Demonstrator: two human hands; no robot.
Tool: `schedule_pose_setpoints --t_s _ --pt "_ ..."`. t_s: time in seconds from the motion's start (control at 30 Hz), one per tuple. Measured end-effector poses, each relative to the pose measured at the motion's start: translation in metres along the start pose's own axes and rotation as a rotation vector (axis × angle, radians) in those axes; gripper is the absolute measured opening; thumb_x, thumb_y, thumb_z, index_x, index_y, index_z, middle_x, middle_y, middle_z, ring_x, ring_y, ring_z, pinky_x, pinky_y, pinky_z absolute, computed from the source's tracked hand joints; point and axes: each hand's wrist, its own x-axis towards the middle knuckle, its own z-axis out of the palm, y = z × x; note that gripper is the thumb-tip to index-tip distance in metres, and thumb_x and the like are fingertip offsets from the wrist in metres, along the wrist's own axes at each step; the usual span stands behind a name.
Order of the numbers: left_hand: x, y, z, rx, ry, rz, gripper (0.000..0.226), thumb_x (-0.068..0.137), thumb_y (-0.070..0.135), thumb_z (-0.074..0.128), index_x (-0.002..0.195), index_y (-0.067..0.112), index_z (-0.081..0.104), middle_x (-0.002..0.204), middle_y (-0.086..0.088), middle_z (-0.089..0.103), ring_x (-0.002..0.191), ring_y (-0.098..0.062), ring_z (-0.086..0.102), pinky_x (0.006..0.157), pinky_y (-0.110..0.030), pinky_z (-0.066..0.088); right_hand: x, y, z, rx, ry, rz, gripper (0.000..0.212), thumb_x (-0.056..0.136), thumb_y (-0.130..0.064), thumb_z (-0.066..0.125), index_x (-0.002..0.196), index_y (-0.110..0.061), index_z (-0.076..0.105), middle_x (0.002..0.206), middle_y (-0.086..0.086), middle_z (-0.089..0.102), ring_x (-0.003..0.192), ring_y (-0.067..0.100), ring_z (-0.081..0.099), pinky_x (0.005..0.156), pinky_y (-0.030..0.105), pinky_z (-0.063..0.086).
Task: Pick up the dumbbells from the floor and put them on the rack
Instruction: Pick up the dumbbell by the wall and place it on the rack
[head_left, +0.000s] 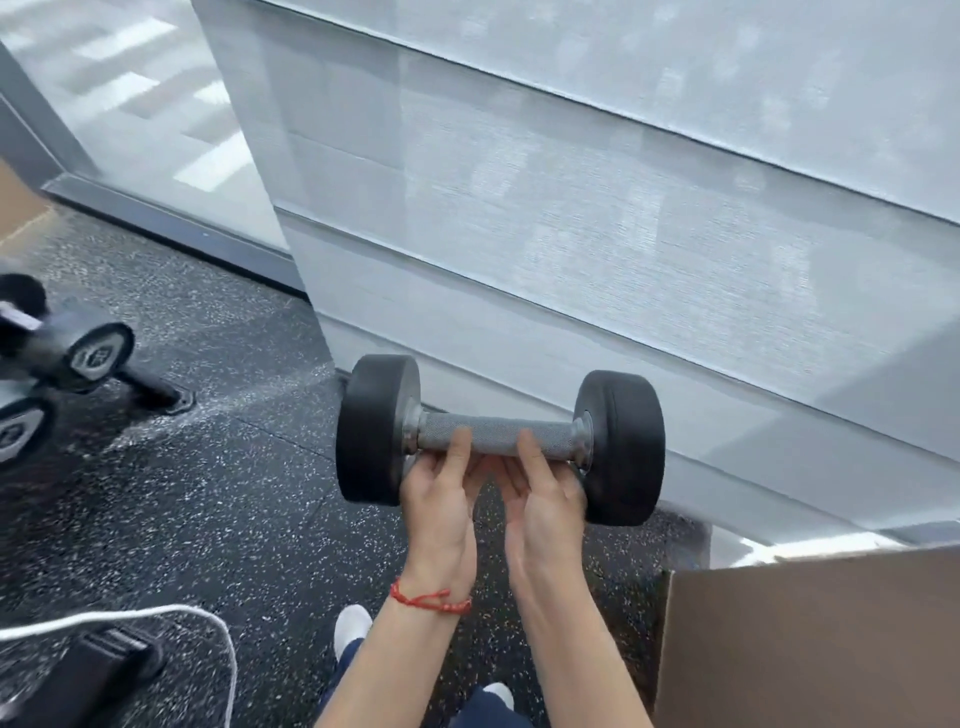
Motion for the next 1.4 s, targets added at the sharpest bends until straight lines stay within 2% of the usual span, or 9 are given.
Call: schedule_pose_setpoints --t_s 0.17,0.3,0.4,0.53,0.8,1.0,1.13,1.27,1.4 --pt "0.047 0.052 -0.035 -0.021 0.058 0.009 0.022 0.09 0.008 0.05 0.109 -0.001 0.055 0.109 -0.021 0.061 0.096 -0.027 0.06 0.084 -0.03 0.052 0.004 0.054 0.058 -0.047 -0.015 0.039 0.037 0.086 -0.003 0.055 0.121 0.009 0.048 0.115 0.023 0.059 0.102 0.027 0.058 0.081 0.027 0.052" --pt "0.086 0.095 -0.061 -0.036 0.101 0.053 0.022 0.089 0.01 0.051 0.108 -0.001 0.056 0.1 -0.015 0.063 0.087 -0.021 0.062 0.076 -0.023 0.055 0.01 0.096 0.105 -0.065 -0.063 0.076 0.026 0.086 -0.002 0.054 0.112 0.0 0.054 0.105 0.016 0.062 0.093 0.022 0.061 0.072 0.022 0.056" --pt "0.109 0.127 -0.079 -0.045 0.145 0.094 0.014 0.089 0.01 0.052 0.099 0.003 0.059 0.094 -0.012 0.065 0.083 -0.019 0.063 0.071 -0.02 0.056 0.011 0.123 0.139 -0.084 -0.107 0.126 0.025 0.087 -0.002 0.054 0.112 0.001 0.053 0.105 0.018 0.059 0.096 0.025 0.058 0.071 0.022 0.056" --pt "0.137 0.165 -0.097 -0.062 0.196 0.148 0.022 0.089 0.01 0.052 0.108 -0.002 0.056 0.095 -0.012 0.065 0.083 -0.018 0.064 0.069 -0.019 0.056 0.013 0.152 0.183 -0.117 -0.171 0.19 0.017 0.087 -0.003 0.054 0.103 -0.002 0.056 0.097 0.014 0.062 0.089 0.021 0.061 0.07 0.02 0.056" --pt "0.196 0.224 -0.103 -0.156 0.311 0.242 0.011 0.089 0.009 0.052 0.096 0.005 0.06 0.093 -0.011 0.067 0.078 -0.015 0.067 0.071 -0.021 0.057 0.041 0.189 0.264 -0.242 -0.254 0.266 0.04 0.086 -0.003 0.055 0.122 0.011 0.047 0.12 0.026 0.057 0.105 0.029 0.058 0.079 0.025 0.054" --pt "0.255 0.272 -0.094 -0.188 0.424 0.318 0.016 0.09 0.01 0.053 0.101 0.001 0.059 0.098 -0.015 0.065 0.083 -0.018 0.066 0.077 -0.024 0.057 0.078 0.213 0.336 -0.323 -0.352 0.342 0.039 0.087 -0.005 0.056 0.123 0.007 0.048 0.117 0.021 0.059 0.099 0.025 0.062 0.081 0.026 0.054" --pt "0.292 0.308 -0.085 -0.228 0.458 0.378 0.013 0.09 0.011 0.052 0.098 0.003 0.06 0.098 -0.015 0.066 0.081 -0.016 0.068 0.074 -0.021 0.057 0.1 0.225 0.385 -0.349 -0.452 0.392 0.038 0.086 -0.007 0.058 0.121 0.006 0.05 0.115 0.021 0.062 0.097 0.023 0.065 0.075 0.023 0.056" --pt "0.325 0.347 -0.085 -0.243 0.49 0.424 0.024 0.092 0.01 0.05 0.111 -0.003 0.054 0.107 -0.019 0.062 0.09 -0.022 0.064 0.079 -0.024 0.057 0.114 0.245 0.434 -0.409 -0.522 0.401 0.039 0.086 -0.008 0.058 0.119 0.01 0.05 0.12 0.027 0.059 0.109 0.031 0.06 0.092 0.034 0.05" --pt "0.359 0.388 -0.096 -0.282 0.523 0.463 0.022 0.09 0.011 0.051 0.106 -0.004 0.056 0.104 -0.021 0.063 0.093 -0.027 0.064 0.08 -0.026 0.056 0.123 0.275 0.48 -0.443 -0.59 0.425 0.039 0.086 -0.01 0.059 0.119 0.009 0.05 0.118 0.025 0.06 0.106 0.029 0.062 0.086 0.03 0.053"
